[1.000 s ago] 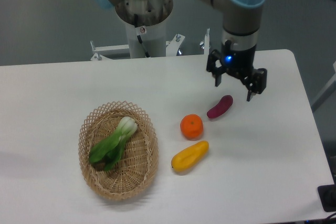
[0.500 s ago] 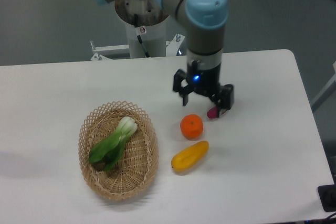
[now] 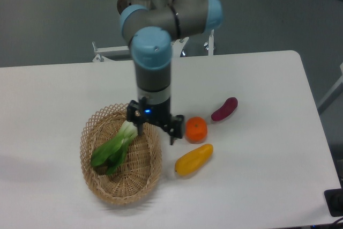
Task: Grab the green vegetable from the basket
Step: 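Lower the gripper onto the green bok choy and close on it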
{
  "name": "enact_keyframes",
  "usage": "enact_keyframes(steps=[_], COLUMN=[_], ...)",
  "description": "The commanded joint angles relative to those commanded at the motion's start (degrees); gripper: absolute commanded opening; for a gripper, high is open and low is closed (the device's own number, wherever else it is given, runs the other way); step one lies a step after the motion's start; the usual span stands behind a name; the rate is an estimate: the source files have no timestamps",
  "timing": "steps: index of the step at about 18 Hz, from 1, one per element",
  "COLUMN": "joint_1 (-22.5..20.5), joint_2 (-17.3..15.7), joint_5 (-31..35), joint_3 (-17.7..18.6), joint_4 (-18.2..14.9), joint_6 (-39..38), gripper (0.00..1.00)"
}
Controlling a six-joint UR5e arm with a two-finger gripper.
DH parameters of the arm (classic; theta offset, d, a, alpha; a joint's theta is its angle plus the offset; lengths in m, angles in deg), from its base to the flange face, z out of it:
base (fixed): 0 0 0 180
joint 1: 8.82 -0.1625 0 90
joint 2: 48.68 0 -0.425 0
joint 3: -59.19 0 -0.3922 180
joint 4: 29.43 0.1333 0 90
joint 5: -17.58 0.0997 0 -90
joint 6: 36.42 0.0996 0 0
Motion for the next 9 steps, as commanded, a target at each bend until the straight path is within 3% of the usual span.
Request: enact_keyframes(steps=[6, 9], joint_1=[3.26, 3.70], joint_2=[3.16, 3.17], joint_5=[0.09, 0.00], joint_3=[0.44, 1.50], joint_4=[0.00, 0.09], joint_6=[1.06, 1.06], gripper=[1.00, 1.00])
